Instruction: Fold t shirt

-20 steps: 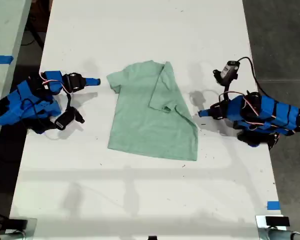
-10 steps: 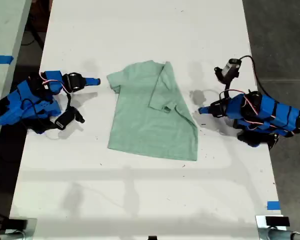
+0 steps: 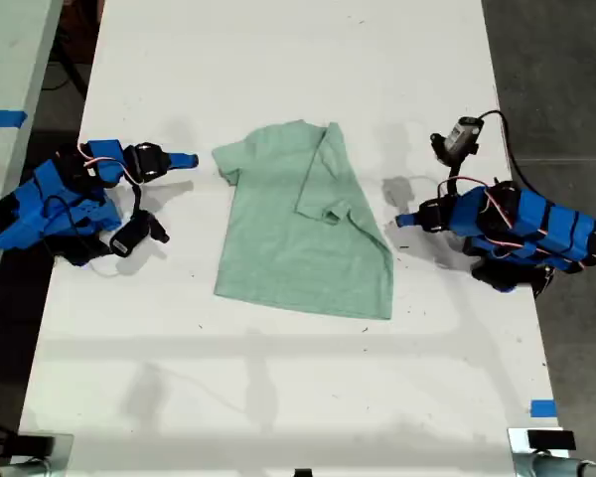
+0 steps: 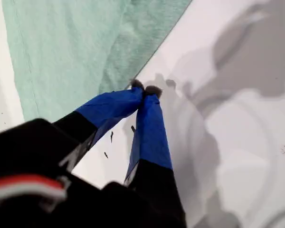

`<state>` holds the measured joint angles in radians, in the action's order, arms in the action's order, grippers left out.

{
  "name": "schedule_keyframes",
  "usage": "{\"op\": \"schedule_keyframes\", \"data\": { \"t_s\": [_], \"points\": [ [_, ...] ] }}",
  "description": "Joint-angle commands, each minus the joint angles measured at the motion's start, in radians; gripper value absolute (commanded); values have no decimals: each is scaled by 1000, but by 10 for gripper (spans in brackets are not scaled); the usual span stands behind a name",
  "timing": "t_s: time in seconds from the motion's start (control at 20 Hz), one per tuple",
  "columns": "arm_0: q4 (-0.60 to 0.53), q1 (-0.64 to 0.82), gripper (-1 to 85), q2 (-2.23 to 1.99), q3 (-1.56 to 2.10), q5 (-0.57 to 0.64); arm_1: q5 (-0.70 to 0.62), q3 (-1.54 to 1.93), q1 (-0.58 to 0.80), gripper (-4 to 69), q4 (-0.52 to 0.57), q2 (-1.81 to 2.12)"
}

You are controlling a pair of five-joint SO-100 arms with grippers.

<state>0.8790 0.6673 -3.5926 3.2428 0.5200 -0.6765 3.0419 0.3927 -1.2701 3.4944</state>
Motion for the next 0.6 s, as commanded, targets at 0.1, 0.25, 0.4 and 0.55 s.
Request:
{"op": "schedule_keyframes", "data": {
  "t_s": [0.1,0.25,0.4,0.55],
  "points": [
    [3,11,-3,-6,21,-17,2,52,-8,8,5,14],
    [3,11,-3,-6,21,-17,9,54,-3,8,0,14],
    [3,11,-3,-6,21,-17,12,54,-2,8,-2,14],
    [3,11,-3,-6,21,-17,14,54,0,8,-2,14]
  ]
}}
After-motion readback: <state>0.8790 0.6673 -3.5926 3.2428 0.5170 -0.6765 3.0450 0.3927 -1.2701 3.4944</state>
